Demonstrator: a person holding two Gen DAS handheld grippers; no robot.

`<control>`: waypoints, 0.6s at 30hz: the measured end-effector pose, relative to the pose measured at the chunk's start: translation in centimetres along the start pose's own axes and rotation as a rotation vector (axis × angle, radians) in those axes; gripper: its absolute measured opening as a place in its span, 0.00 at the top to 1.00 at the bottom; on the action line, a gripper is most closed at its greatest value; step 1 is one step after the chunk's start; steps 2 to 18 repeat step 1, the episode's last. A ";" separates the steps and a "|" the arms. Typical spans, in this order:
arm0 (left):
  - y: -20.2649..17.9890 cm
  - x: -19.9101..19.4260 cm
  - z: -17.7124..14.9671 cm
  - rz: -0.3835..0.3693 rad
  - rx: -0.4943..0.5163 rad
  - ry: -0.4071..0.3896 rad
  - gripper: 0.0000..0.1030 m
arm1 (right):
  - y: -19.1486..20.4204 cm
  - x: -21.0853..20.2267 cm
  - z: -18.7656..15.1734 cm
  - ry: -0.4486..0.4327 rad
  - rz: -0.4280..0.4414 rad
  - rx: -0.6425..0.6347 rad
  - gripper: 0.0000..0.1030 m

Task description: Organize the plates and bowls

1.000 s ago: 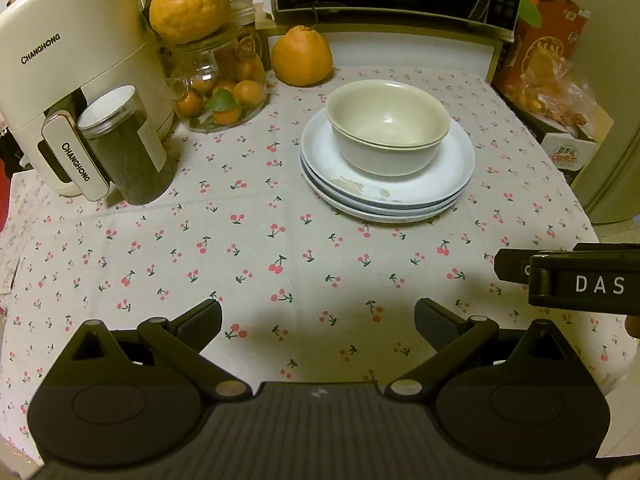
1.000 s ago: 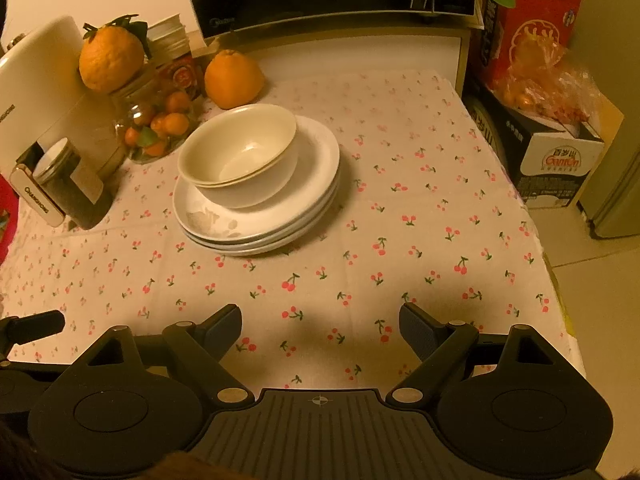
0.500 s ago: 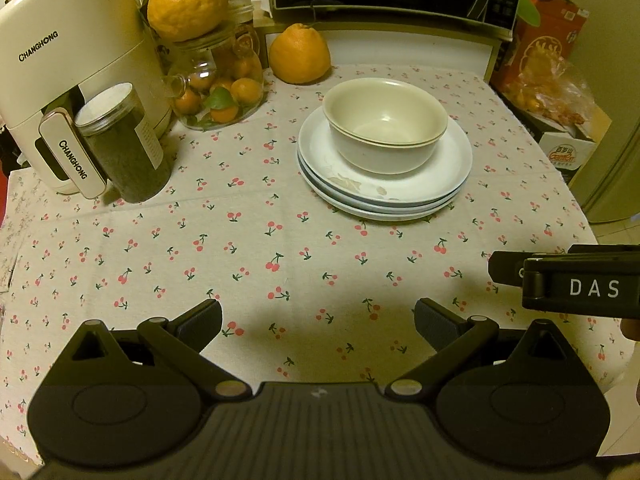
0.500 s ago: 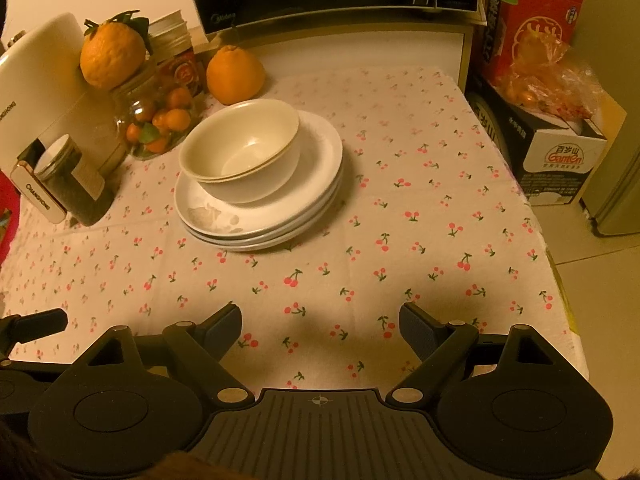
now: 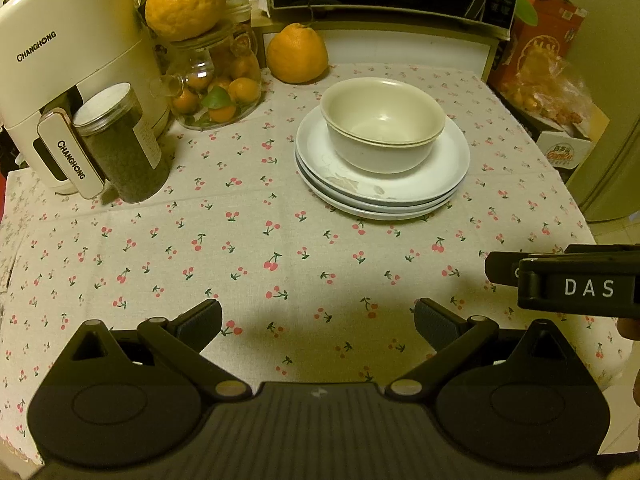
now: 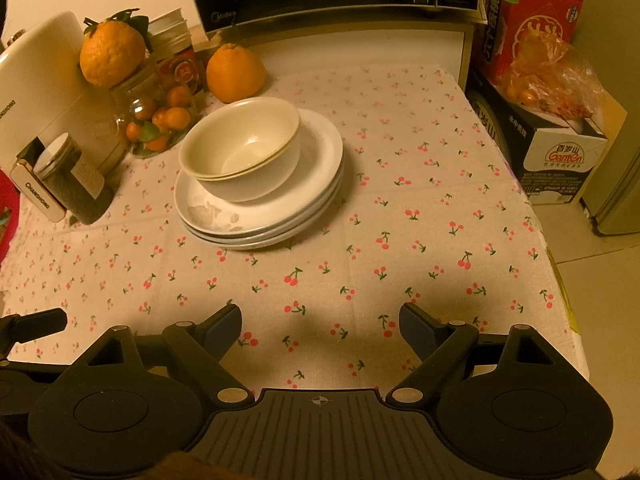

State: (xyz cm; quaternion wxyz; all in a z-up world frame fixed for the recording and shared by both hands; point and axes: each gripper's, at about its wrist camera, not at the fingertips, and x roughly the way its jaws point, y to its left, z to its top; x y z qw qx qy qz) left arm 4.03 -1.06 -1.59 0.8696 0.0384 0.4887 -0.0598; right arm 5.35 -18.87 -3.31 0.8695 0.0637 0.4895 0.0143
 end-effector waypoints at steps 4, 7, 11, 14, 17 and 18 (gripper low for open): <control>0.1 0.1 0.1 -0.007 -0.007 0.006 0.00 | 0.0 0.0 0.0 -0.001 0.000 0.001 0.15; 0.1 0.1 0.1 -0.007 -0.007 0.006 0.00 | 0.0 0.0 0.0 -0.001 0.000 0.001 0.15; 0.1 0.1 0.1 -0.007 -0.007 0.006 0.00 | 0.0 0.0 0.0 -0.001 0.000 0.001 0.15; 0.1 0.1 0.1 -0.007 -0.007 0.006 0.00 | 0.0 0.0 0.0 -0.001 0.000 0.001 0.15; 0.1 0.1 0.1 -0.007 -0.007 0.006 0.00 | 0.0 0.0 0.0 -0.001 0.000 0.001 0.15; 0.1 0.1 0.1 -0.007 -0.007 0.006 0.00 | 0.0 0.0 0.0 -0.001 0.000 0.001 0.15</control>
